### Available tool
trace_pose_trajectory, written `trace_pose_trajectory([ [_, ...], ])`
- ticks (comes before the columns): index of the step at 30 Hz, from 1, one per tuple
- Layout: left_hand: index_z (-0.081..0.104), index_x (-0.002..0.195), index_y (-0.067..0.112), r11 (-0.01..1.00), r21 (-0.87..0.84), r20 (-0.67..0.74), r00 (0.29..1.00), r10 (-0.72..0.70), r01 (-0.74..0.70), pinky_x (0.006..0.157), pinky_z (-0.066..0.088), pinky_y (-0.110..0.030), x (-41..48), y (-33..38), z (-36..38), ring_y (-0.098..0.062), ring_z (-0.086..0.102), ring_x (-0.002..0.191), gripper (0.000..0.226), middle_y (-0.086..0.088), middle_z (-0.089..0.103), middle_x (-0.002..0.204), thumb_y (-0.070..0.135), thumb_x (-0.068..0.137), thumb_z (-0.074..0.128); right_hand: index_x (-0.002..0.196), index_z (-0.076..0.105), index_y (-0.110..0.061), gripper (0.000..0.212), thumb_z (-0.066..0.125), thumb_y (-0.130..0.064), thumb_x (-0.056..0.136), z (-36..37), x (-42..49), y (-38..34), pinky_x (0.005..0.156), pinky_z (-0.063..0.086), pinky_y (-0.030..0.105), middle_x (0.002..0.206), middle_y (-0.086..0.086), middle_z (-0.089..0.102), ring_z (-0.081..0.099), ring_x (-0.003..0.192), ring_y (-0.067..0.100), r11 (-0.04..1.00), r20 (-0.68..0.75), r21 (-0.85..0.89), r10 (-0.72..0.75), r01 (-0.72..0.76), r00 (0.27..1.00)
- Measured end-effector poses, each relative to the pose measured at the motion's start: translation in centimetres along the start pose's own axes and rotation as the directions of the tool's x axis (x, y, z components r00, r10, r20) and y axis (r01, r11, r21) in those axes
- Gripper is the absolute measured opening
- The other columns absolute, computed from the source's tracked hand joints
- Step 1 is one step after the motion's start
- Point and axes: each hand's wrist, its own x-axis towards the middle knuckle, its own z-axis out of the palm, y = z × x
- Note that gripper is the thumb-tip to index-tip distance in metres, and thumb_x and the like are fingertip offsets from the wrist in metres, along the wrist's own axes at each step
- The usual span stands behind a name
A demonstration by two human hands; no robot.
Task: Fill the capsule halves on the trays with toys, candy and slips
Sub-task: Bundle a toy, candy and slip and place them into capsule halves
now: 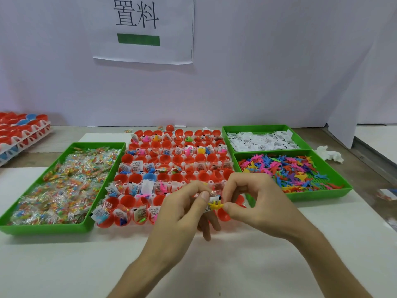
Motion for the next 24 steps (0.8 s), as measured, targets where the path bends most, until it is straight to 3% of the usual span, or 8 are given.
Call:
trace_pose_trajectory([
  [5, 0.062, 0.081, 0.031, 0.999, 0.045, 0.024, 1.000, -0.020, 0.019, 0.047, 0.054, -0.034, 0.1, 0.1, -0.4, -0.030, 0.066, 0.049, 0.031, -0.008, 0.072, 0.064, 0.020, 0.104, 0.045, 0.075, 0.067, -0.016, 0.011, 0.074, -0.008, 0.078, 0.0, -0.1, 0.0, 0.064, 0.046, 0.013, 0.072, -0.009, 0.065, 0.062, 0.068, 0.011, 1.000, 0.036, -0.017, -0.024, 0.025, 0.999],
  [8, 0.062, 0.079, 0.029, 0.999, -0.033, 0.029, 1.000, -0.011, 0.012, 0.046, 0.052, -0.028, 0.1, 0.4, -0.5, -0.028, 0.066, 0.048, 0.033, -0.013, 0.071, 0.063, 0.019, 0.105, 0.046, 0.077, 0.067, -0.014, 0.010, 0.075, -0.009, 0.080, 0.0, -0.1, 0.0, 0.066, 0.047, 0.013, 0.075, -0.004, 0.067, 0.064, 0.070, 0.012, 0.999, 0.017, 0.040, -0.036, 0.036, 0.999],
  [11, 0.063, 0.079, 0.021, 0.991, -0.132, 0.020, 1.000, -0.008, 0.010, 0.048, 0.052, -0.025, 0.1, 0.7, -0.5, -0.026, 0.067, 0.050, 0.026, -0.018, 0.069, 0.063, 0.024, 0.101, 0.052, 0.079, 0.068, -0.014, 0.007, 0.075, -0.013, 0.081, 0.1, 0.0, -0.1, 0.067, 0.049, 0.016, 0.076, 0.000, 0.068, 0.066, 0.070, 0.016, 0.994, -0.013, 0.094, -0.045, 0.046, 0.999],
  [18, 0.061, 0.093, 0.002, 0.976, -0.217, -0.059, 0.998, -0.029, 0.015, 0.052, 0.058, -0.036, 0.1, 0.6, 0.1, -0.034, 0.067, 0.052, 0.028, -0.019, 0.071, 0.069, 0.026, 0.097, 0.047, 0.090, 0.067, -0.018, 0.014, 0.075, -0.010, 0.081, 1.3, 0.2, -0.2, 0.070, 0.053, 0.024, 0.083, 0.002, 0.068, 0.066, 0.075, 0.017, 0.974, -0.158, 0.203, -0.068, 0.100, 0.985],
  [24, 0.062, 0.091, 0.015, 0.982, -0.188, -0.158, 0.987, 0.008, -0.038, 0.054, 0.058, -0.036, 0.0, 0.6, 0.2, -0.033, 0.069, 0.054, 0.022, -0.015, 0.071, 0.067, 0.030, 0.097, 0.048, 0.100, 0.071, -0.021, 0.022, 0.077, -0.010, 0.083, 2.3, 0.2, -0.3, 0.072, 0.056, 0.026, 0.086, 0.002, 0.068, 0.068, 0.079, 0.019, 0.972, -0.234, 0.209, -0.056, 0.106, 0.971],
])
